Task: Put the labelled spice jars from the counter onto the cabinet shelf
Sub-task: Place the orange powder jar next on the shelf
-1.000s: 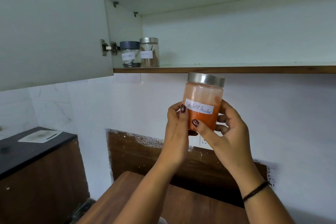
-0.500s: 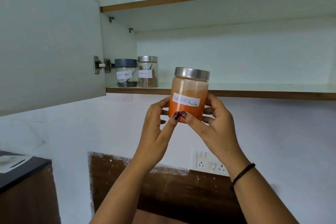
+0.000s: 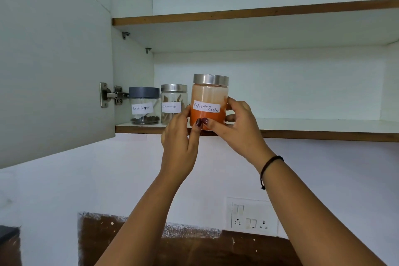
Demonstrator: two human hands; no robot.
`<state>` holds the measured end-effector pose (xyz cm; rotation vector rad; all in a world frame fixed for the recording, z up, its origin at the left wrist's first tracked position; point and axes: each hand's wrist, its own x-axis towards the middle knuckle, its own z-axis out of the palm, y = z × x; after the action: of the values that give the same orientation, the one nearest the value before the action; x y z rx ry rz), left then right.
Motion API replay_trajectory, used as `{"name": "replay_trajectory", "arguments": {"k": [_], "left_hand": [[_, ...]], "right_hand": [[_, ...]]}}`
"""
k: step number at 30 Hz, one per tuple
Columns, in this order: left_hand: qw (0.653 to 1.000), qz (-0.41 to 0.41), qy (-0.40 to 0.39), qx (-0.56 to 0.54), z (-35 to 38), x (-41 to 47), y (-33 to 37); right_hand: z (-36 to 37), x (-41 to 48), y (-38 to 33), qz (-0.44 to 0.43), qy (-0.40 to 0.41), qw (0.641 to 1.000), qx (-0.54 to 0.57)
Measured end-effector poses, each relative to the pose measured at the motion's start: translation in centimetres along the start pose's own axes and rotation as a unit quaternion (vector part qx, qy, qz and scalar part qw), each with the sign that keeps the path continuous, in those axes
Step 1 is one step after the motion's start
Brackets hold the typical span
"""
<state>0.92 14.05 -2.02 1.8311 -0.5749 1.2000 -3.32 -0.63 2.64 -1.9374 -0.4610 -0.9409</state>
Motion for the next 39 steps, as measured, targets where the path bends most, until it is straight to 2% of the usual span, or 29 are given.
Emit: {"name": "replay_trajectory", "arguments": {"k": [11, 21, 25, 31, 39], "left_hand": [[0.998, -0.034, -0.011, 0.051, 2.5, 1.6, -2.3], [0.995, -0.052, -0.017, 0.077, 2.7, 2.1, -2.4], [0.992, -0.045, -0.024, 0.114, 2.7, 2.0, -2.4], [0.983, -0.018, -0.055, 0.172, 2.2, 2.3, -2.6], [0.983, -0.005, -0.059, 0.176, 1.8, 2.2, -2.3]], "right_hand": [[1.3, 4.3, 2.9, 0.023, -0.063, 0.994, -0.084], [1.8, 4.6, 3.0, 0.035, -0.044, 0.974, -0.222], [1.9, 4.6, 2.9, 0.066, -0.023, 0.973, -0.218], [2.1, 4.4, 2.6, 0.062, -0.014, 0.967, -0.245], [2.5, 4.9, 2.4, 0.079, -0.020, 0.958, -0.276]]}}
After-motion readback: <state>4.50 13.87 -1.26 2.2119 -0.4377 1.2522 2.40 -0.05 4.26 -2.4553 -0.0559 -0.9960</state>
